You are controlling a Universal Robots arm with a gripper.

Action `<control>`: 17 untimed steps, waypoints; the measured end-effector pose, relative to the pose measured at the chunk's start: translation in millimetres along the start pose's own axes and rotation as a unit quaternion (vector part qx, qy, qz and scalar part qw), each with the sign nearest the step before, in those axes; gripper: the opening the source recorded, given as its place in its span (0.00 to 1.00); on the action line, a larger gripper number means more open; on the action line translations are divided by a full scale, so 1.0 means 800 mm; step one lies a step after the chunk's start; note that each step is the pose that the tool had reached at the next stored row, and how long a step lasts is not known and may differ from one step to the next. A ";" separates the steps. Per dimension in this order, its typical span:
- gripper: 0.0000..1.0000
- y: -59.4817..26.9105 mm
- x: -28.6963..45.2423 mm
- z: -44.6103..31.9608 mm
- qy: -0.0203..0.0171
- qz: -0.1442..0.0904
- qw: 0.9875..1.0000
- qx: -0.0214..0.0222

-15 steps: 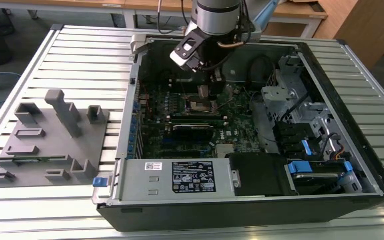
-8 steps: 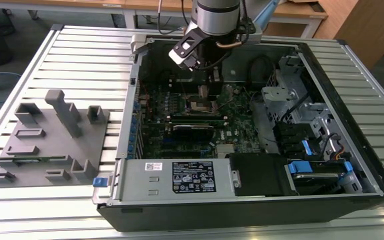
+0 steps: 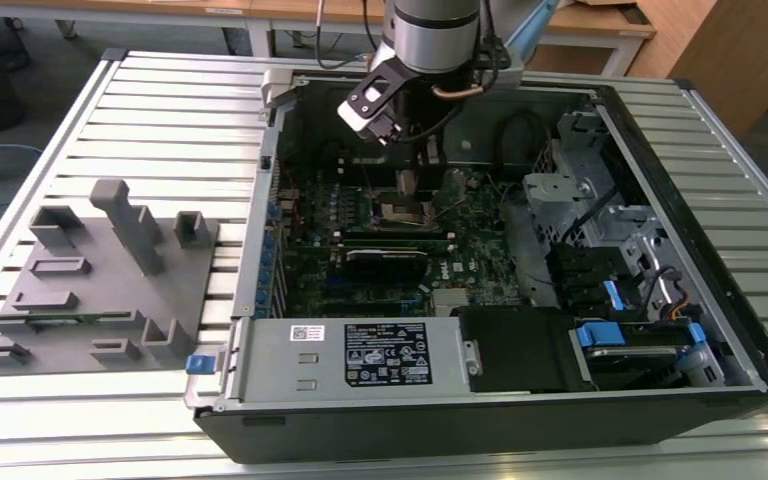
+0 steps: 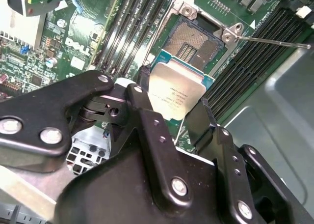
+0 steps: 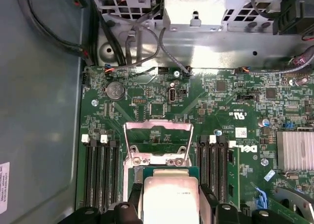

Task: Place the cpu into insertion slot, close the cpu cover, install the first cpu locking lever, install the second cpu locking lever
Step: 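Place the cpu into insertion slot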

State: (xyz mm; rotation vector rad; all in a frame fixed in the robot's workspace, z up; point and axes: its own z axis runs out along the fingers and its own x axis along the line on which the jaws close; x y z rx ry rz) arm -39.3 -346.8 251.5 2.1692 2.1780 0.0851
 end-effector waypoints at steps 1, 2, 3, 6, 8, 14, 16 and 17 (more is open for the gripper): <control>0.54 0.000 -0.0001 0.0004 0.000 -0.004 1.000 0.000; 0.54 0.000 0.0000 0.0011 0.001 -0.007 1.000 0.000; 0.54 -0.001 0.0000 0.0019 0.001 -0.009 1.000 0.000; 0.54 -0.003 0.0000 0.0054 0.001 -0.014 1.000 0.000; 0.54 -0.003 0.0000 0.0090 0.001 -0.016 1.000 0.000; 0.54 -0.012 0.0003 0.0193 0.002 -0.017 1.000 0.000; 0.54 -0.014 0.0010 0.0212 0.002 -0.017 1.000 0.000; 0.54 -0.015 0.0014 0.0224 0.002 -0.017 1.000 0.000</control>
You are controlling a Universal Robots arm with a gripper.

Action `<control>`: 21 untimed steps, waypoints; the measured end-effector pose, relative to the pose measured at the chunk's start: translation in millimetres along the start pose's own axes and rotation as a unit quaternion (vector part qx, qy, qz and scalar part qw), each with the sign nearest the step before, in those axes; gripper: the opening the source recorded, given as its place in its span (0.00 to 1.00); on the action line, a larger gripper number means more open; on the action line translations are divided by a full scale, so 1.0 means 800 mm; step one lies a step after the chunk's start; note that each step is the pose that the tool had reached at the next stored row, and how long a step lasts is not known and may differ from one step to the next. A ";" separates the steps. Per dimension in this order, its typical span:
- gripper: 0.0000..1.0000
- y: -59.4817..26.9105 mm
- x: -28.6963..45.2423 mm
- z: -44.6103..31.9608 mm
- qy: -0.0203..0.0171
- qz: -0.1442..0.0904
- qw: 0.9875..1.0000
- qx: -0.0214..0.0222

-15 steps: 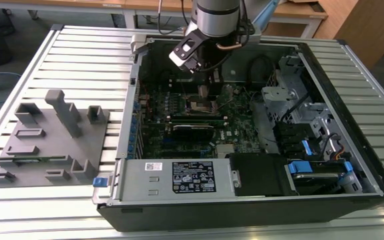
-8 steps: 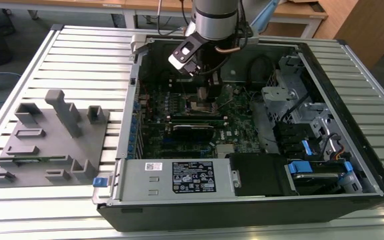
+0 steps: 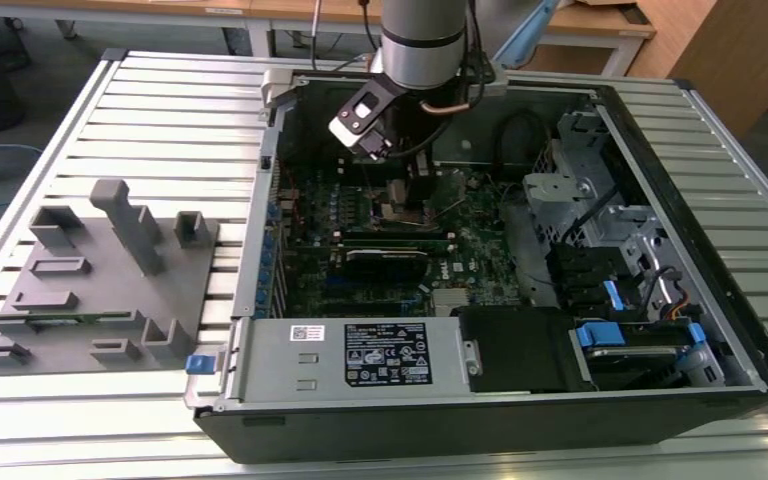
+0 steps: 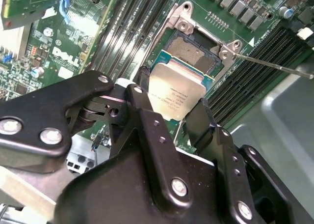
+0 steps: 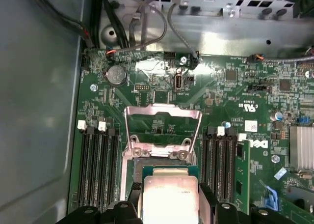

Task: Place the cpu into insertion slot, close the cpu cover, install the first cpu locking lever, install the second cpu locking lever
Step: 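Place the cpu into insertion slot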

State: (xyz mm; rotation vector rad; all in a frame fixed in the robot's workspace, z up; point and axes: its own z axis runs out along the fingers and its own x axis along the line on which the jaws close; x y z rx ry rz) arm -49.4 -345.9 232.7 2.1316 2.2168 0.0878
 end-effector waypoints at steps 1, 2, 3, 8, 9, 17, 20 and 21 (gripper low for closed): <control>0.54 0.000 0.0005 0.0014 0.000 0.000 1.000 0.000; 0.54 0.000 0.0009 0.0029 0.000 -0.001 1.000 0.000; 0.54 0.000 0.0011 0.0041 0.001 -0.001 1.000 0.000; 0.54 -0.001 0.0029 0.0092 0.002 -0.004 1.000 0.000; 0.54 -0.001 0.0031 0.0100 0.003 -0.004 1.000 0.000; 0.54 -0.002 0.0036 0.0181 0.007 -0.004 1.000 0.000; 0.54 -0.003 0.0037 0.0219 0.008 -0.004 1.000 0.000; 0.54 -0.004 0.0037 0.0233 0.008 -0.004 1.000 0.000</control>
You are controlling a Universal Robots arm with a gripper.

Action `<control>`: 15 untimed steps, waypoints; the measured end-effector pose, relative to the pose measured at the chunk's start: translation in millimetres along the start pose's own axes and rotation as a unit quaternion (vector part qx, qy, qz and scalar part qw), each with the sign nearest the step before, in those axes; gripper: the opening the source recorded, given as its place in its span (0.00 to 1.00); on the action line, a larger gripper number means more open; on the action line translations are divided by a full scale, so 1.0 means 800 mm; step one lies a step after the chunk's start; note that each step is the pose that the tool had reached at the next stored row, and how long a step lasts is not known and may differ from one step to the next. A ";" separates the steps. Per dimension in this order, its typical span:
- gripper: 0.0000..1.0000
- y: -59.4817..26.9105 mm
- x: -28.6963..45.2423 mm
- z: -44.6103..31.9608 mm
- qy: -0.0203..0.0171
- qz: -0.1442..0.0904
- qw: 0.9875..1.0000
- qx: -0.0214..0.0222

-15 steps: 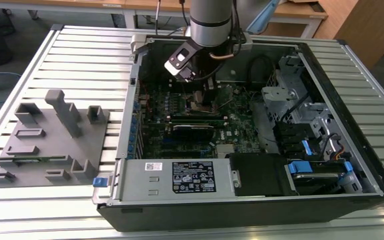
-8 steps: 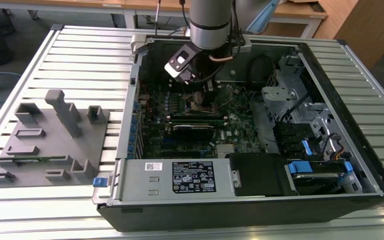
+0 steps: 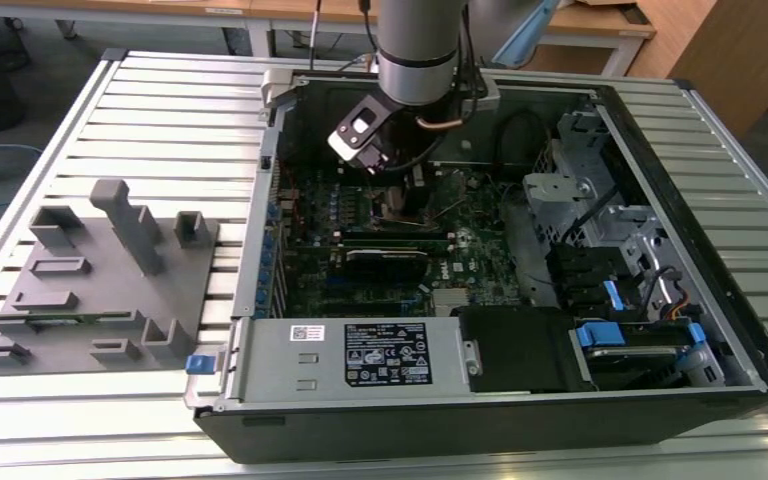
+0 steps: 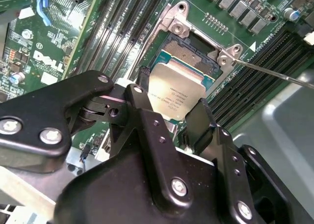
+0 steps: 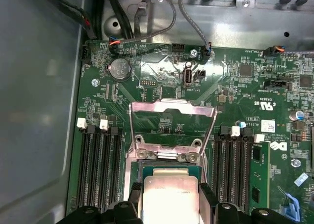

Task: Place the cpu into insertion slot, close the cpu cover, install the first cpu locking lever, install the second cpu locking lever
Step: 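Place the cpu into insertion slot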

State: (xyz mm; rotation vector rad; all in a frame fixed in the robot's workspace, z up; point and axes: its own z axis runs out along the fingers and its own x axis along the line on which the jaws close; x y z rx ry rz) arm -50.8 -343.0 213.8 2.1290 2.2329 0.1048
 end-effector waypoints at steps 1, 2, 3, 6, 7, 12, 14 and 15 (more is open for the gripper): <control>0.54 0.000 0.0000 0.0014 0.000 0.000 1.000 0.000; 0.54 -0.001 0.0000 0.0024 0.000 0.000 1.000 0.000; 0.54 -0.001 0.0000 0.0030 0.000 0.000 1.000 0.000; 0.54 -0.001 -0.0001 0.0030 0.000 0.000 1.000 0.000; 0.54 -0.001 0.0000 0.0031 0.000 0.000 1.000 0.000; 0.54 -0.004 0.0003 0.0069 0.000 0.000 1.000 0.000; 0.54 -0.005 0.0004 0.0092 0.000 0.000 1.000 0.000; 0.54 -0.005 0.0004 0.0095 0.000 0.000 1.000 0.000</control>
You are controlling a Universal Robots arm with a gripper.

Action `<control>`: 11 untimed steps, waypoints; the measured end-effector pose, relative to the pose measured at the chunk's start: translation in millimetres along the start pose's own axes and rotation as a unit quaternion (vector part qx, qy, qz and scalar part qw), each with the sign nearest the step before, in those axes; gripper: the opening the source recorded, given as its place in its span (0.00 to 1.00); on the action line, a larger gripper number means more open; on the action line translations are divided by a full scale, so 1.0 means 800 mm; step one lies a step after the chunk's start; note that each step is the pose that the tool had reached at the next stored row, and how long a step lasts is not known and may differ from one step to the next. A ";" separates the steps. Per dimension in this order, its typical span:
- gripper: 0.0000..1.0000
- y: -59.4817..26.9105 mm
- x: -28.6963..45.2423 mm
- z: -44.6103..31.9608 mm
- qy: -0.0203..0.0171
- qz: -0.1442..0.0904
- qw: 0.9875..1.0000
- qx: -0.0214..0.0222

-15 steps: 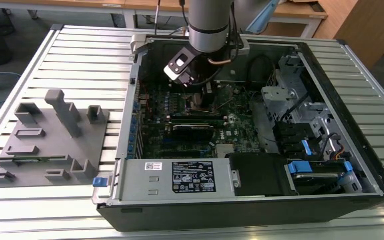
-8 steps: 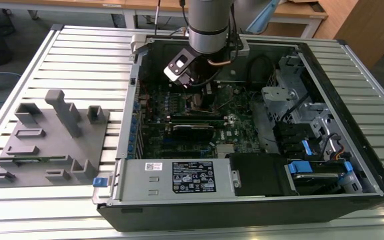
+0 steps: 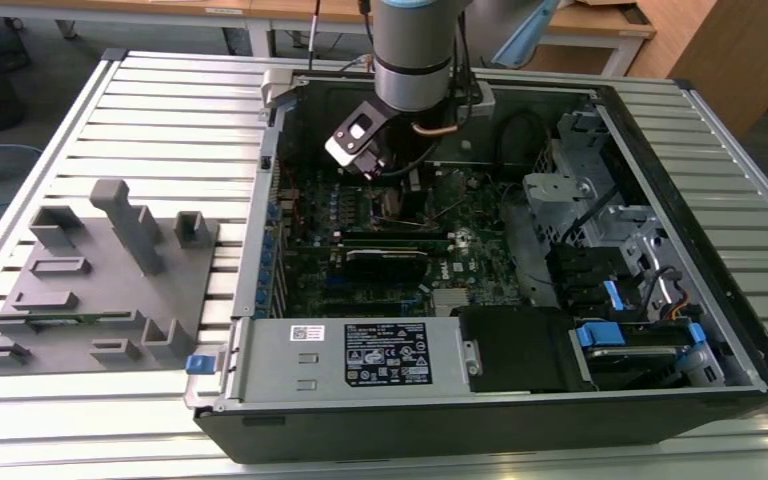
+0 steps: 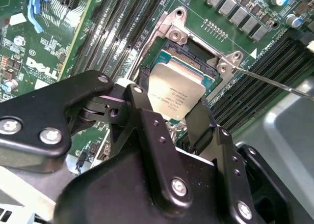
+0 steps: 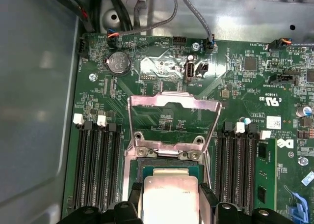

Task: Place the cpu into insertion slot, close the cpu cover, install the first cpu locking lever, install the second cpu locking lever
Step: 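Place the cpu into insertion slot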

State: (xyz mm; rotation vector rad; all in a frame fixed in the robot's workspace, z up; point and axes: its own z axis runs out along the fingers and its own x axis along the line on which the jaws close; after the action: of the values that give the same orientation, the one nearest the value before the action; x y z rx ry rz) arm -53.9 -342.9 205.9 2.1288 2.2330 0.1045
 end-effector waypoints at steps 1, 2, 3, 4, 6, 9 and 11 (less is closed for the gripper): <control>0.54 0.000 0.0000 0.0003 0.000 0.000 1.000 0.000; 0.54 -0.001 0.0000 0.0007 0.001 0.000 1.000 -0.001; 0.54 -0.001 0.0001 0.0011 0.001 0.000 1.000 -0.002; 0.54 -0.001 0.0001 0.0014 0.001 0.000 1.000 -0.002; 0.54 -0.001 0.0001 0.0021 0.001 0.003 1.000 -0.003; 0.54 -0.001 0.0001 0.0033 -0.001 0.023 1.000 -0.003; 0.54 -0.001 0.0000 0.0035 -0.002 0.032 0.999 -0.003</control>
State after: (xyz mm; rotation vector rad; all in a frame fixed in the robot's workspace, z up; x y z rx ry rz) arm -54.7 -342.9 203.1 2.1973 2.1601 0.1093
